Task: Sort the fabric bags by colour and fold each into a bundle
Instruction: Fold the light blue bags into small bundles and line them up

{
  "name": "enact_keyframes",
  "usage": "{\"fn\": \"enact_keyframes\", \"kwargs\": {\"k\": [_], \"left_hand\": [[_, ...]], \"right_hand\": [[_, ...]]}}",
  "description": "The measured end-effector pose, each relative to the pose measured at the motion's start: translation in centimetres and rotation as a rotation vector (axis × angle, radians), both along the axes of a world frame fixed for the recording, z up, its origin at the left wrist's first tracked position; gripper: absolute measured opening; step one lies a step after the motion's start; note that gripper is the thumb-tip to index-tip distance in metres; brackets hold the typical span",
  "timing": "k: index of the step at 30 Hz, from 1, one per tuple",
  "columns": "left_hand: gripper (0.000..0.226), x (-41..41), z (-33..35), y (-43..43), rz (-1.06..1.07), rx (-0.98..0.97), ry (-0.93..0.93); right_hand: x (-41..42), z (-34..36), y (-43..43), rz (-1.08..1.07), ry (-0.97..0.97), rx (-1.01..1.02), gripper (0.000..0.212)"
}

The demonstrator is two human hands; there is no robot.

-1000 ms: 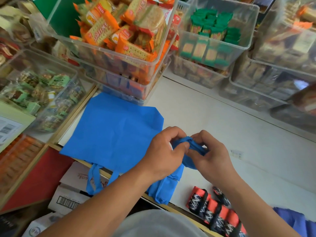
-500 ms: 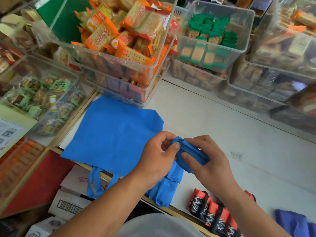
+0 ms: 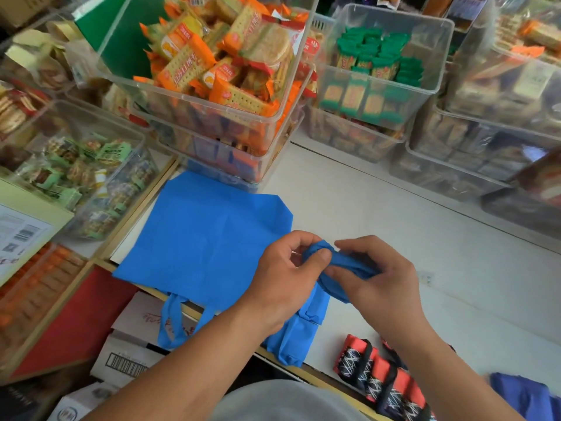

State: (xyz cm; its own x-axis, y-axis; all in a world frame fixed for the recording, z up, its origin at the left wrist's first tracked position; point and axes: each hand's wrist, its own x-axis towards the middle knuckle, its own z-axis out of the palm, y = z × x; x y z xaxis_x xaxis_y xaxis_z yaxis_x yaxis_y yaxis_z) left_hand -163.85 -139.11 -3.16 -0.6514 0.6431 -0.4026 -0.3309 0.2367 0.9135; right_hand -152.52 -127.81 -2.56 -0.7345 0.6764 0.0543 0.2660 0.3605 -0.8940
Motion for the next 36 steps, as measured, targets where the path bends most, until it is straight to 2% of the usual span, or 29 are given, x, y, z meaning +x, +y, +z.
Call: {"fn": "enact_keyframes", "kwargs": {"k": [3,5,9,11,17,20,23,28,30,33,36], "left_hand": [[0.010,-0.7,0.0,0.0,-0.088,-0.019,0.057],[0.011,-0.9,0.0,0.2,-0.132,-0.020,0.131],[0.011,-0.2,-1.0,0.6,-0.118,-0.039,0.439],[0.013,0.2,-1.7,0.8,-0.075,-0.033,0.520],[0.030,0.1,-1.9,1.3,-0.126,0.000,0.395],[0.037,0.9,-1.8,1.4,-0.150,-0.064,0.444],[0.040,0.8,-2.1,1.3,-0.159,-0.113,0.544],[0.047,0.3,-1.7,1.5,-0.168,-0.049,0.486],[0.045,0.8,-1.3,1.5,-0.144,-0.019,0.461],[0.038,1.2,-1.2,1.0,-0.188,0.043,0.300],[0.029,0.5,-1.5,0.9,-0.106,0.018,0.339]], "right_hand": [[-0.3,-0.2,-0.2,0.016,-0.026,-0.009,0.025],[-0.6,-0.4,-0.1,0.025,-0.022,0.017,0.032],[-0.8,-0.8,-0.1,-0.050,-0.015,-0.016,0.031],[-1.1,-0.9,0.2,-0.106,-0.028,-0.072,0.028],[-1.5,-0.9,1.1,-0.141,-0.043,-0.190,0.030],[-1.7,-1.2,1.1,-0.139,-0.064,-0.266,0.021],[-1.6,-1.9,0.9,-0.149,-0.100,-0.254,0.018],[-1.7,-2.1,1.6,-0.208,-0.106,-0.234,0.020],[-1.7,-2.0,2.4,-0.271,-0.081,-0.269,0.020],[-1.0,-1.7,3.3,-0.355,-0.057,-0.365,0.019],[-0.6,-1.3,3.2,-0.307,-0.107,-0.376,0.016]]}}
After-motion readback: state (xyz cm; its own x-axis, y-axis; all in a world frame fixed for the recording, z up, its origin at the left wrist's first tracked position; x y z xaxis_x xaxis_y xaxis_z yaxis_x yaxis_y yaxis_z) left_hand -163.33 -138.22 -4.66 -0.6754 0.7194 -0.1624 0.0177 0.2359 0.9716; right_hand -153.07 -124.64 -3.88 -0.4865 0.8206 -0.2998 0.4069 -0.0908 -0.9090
